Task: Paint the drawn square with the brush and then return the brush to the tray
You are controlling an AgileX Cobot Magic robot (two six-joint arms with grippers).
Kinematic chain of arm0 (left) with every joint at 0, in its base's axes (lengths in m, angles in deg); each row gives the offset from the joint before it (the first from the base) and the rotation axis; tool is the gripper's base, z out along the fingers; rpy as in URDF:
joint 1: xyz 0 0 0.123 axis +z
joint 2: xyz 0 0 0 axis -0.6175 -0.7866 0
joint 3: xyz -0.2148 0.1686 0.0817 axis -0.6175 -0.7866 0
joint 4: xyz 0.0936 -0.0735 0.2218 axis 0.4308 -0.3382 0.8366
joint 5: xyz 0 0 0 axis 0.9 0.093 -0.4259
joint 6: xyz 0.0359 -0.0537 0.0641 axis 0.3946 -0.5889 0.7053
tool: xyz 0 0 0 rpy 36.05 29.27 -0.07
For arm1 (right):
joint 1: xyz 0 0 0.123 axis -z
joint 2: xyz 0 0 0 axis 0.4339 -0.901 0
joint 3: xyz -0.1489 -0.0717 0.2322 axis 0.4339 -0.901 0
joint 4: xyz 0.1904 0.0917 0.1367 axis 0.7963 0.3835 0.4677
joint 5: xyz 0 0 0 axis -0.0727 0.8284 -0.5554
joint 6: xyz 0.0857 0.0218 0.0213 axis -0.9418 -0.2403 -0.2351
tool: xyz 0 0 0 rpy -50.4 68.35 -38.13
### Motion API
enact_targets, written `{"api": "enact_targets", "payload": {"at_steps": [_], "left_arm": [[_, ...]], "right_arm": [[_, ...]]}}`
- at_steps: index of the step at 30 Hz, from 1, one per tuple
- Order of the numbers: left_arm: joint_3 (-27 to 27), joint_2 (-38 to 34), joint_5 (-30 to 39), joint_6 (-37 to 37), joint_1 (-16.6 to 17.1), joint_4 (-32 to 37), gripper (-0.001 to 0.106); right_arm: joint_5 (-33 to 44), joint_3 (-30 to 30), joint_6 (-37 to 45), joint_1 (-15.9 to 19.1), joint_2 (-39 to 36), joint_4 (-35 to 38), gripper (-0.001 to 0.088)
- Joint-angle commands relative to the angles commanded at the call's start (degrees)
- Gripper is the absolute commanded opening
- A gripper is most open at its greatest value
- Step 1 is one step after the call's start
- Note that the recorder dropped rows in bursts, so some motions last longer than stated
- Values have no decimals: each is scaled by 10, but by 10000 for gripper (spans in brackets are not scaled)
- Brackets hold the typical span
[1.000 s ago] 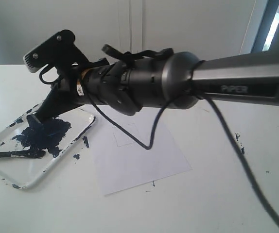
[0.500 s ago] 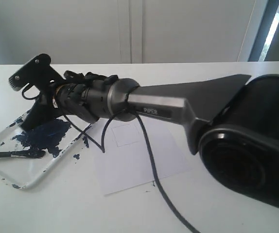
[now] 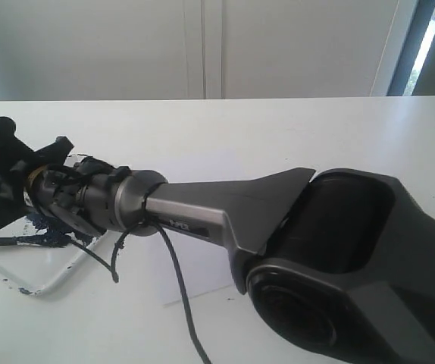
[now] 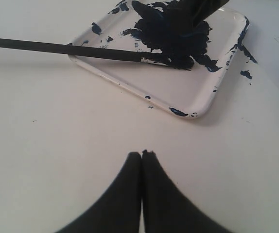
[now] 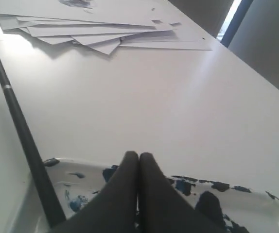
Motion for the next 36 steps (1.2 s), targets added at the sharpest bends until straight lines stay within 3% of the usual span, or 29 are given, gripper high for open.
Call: {"api": "enact_targets", "payload": {"at_steps": [3, 6, 10, 12, 14, 21, 30, 36], "left_arm": [[0, 0, 0, 0, 0, 0, 49], [0, 0, 0, 0, 0, 0, 49], [0, 0, 0, 0, 0, 0, 49], [0, 0, 0, 0, 0, 0, 49], [0, 0, 0, 0, 0, 0, 49], [0, 0, 0, 0, 0, 0, 49], [0, 0, 0, 0, 0, 0, 49], [0, 0, 0, 0, 0, 0, 49]], "right_arm": [[3, 0, 12, -6, -2, 0, 11], [0, 0, 12, -11, -3, 0, 112], [2, 0, -5, -12, -3, 2, 400], [10, 0, -28, -12, -3, 2, 591], [17, 0, -39, -12, -3, 2, 675], [34, 7, -38, -12, -27, 1, 571], [58, 57, -37, -12, -61, 1, 551], [89, 96, -27, -13, -92, 1, 482]]}}
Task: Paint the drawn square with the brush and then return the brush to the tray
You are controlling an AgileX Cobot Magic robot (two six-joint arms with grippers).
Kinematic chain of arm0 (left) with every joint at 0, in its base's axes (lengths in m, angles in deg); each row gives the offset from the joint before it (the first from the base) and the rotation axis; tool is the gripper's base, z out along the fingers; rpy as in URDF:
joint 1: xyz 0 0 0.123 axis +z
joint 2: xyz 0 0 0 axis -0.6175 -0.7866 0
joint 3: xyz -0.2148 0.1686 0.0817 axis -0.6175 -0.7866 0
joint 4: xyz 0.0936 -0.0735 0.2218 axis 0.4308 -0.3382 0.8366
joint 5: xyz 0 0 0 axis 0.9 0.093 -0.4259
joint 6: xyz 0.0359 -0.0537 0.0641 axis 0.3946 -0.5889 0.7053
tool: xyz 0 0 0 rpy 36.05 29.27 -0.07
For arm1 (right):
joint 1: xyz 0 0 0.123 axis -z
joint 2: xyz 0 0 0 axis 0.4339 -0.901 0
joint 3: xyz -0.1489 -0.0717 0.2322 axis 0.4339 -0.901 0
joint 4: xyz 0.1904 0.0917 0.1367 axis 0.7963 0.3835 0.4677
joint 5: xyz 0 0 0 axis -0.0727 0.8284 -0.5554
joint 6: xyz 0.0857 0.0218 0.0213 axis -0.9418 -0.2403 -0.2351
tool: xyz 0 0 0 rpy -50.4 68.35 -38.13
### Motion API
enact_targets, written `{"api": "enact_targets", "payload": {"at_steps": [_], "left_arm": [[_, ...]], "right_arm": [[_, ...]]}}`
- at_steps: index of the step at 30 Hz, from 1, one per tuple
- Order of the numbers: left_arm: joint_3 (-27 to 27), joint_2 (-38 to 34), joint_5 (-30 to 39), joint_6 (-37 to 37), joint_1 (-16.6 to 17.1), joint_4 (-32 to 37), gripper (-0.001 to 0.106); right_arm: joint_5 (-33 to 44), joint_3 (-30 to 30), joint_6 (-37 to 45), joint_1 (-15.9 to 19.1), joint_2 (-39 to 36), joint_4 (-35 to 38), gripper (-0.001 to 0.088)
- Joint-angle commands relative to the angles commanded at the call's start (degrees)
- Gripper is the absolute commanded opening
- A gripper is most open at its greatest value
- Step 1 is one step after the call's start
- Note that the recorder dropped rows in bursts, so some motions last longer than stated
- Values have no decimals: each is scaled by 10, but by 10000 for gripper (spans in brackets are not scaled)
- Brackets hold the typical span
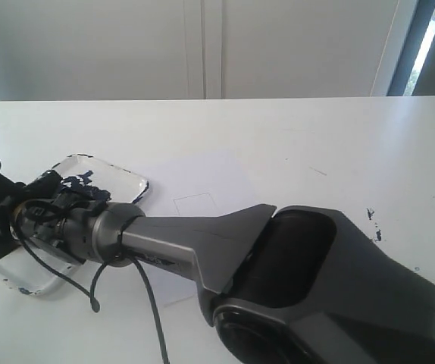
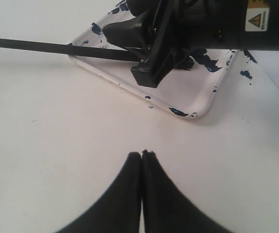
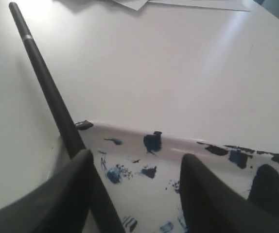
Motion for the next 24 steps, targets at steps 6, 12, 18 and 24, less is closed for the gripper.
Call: {"api": "enact_targets", "payload": {"at_steps": [6, 12, 18, 24], "left_arm": [[0, 0, 0, 1, 0, 0, 49], [0, 0, 0, 0, 0, 0, 49], [0, 0, 0, 0, 0, 0, 49], [0, 0, 0, 0, 0, 0, 49]], "right_arm": [[3, 25, 0, -6, -2, 1, 482], [9, 51, 0, -8, -17, 3, 435], [30, 81, 1, -16, -37, 3, 428], [31, 84, 32, -27, -38, 2, 418]]}}
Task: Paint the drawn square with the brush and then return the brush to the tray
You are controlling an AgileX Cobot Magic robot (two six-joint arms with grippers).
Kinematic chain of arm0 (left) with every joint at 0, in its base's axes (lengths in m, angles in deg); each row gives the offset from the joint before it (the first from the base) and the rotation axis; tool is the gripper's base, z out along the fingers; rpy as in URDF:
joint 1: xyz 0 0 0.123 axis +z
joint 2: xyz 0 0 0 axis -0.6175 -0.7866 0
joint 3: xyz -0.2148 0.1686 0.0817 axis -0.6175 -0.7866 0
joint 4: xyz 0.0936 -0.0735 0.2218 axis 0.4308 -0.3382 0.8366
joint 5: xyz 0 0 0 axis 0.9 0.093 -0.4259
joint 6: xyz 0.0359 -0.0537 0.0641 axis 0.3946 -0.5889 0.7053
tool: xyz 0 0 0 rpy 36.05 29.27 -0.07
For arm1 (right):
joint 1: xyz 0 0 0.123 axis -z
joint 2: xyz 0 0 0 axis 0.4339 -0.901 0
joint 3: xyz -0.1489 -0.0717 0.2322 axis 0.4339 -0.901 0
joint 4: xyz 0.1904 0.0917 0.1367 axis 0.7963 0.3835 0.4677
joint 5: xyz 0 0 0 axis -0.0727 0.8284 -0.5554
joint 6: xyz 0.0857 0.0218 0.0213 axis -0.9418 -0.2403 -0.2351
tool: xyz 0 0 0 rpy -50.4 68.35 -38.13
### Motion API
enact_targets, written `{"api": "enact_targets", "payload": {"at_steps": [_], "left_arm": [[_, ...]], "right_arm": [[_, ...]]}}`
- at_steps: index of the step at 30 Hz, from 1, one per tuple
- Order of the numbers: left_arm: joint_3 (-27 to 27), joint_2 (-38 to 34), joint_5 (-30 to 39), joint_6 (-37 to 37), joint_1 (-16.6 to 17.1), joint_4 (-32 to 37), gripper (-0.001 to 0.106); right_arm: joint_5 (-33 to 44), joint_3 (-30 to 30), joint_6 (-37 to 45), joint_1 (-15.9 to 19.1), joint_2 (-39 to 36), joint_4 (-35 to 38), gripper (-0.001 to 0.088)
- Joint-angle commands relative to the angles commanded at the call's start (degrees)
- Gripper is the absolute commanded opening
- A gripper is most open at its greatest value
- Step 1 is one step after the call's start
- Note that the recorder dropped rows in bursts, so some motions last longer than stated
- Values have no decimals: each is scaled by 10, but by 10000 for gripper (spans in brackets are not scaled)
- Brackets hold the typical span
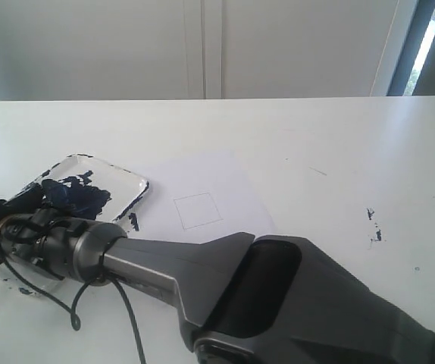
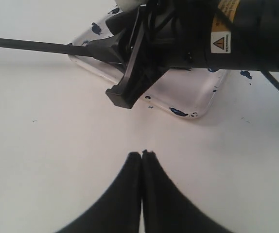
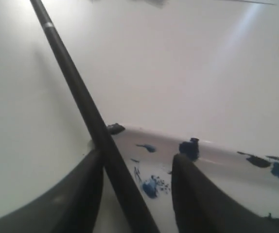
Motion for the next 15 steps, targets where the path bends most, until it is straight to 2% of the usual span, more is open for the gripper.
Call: {"api": "enact_targets", "payload": {"at_steps": [12, 15], "left_arm": [[0, 0, 0, 0, 0, 0, 49], [0, 0, 0, 0, 0, 0, 49]], "right_arm": [[18, 0, 0, 0, -15, 14, 416], [18, 0, -2, 0, -15, 14, 367]]}}
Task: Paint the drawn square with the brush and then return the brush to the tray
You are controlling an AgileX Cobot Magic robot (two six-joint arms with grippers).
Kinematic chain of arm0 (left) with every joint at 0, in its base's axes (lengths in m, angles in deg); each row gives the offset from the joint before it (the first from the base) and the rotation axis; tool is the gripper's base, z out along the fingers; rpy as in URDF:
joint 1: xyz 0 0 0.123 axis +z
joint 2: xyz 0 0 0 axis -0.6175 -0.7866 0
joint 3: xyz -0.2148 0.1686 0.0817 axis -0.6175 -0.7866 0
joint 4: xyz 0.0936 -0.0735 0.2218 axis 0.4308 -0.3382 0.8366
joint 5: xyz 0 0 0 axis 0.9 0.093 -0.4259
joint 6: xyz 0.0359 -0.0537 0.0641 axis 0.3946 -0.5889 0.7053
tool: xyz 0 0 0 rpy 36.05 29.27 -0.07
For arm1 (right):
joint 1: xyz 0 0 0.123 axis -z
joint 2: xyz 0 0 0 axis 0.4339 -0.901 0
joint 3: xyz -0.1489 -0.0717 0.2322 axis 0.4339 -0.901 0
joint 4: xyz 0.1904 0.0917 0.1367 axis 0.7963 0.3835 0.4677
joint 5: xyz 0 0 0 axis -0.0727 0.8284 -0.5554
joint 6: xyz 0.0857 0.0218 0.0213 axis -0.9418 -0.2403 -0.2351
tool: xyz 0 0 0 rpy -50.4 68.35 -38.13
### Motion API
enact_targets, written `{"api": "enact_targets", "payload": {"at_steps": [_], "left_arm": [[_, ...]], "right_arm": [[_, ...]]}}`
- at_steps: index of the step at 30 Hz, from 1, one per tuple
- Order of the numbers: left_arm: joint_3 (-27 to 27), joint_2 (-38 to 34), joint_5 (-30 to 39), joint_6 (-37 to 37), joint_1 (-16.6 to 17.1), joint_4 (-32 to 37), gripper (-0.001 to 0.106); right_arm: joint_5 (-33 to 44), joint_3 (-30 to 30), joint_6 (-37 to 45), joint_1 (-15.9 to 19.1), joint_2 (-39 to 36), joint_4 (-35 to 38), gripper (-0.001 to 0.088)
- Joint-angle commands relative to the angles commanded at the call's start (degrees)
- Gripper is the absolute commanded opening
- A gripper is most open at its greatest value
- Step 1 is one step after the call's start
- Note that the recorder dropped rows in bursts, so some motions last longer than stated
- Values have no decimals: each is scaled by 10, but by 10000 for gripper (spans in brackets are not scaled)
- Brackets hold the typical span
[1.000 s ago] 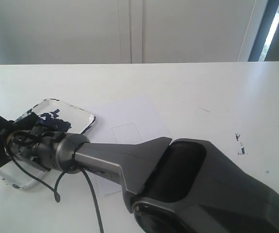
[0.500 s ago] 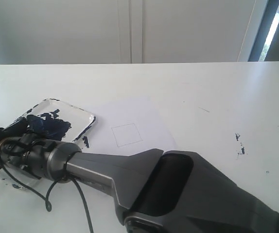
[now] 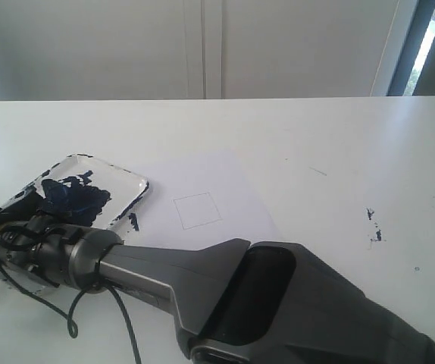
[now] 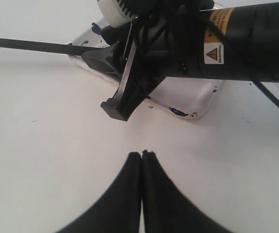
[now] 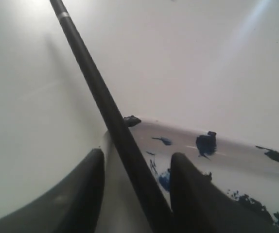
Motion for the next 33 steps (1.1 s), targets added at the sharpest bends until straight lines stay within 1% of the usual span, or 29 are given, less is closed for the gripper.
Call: {"api": "enact_targets", "payload": {"at_steps": [5, 8, 18, 33], "left_arm": [[0, 0, 0, 0, 0, 0, 49], [0, 0, 0, 0, 0, 0, 49], [0, 0, 0, 0, 0, 0, 49], [0, 0, 0, 0, 0, 0, 49]], "right_arm": [[-4, 0, 0, 0, 0, 12, 240], [-10, 0, 0, 0, 0, 14, 188], [-30, 0, 0, 0, 4, 73, 1], [-31, 0, 4, 0, 37, 73, 4]]}}
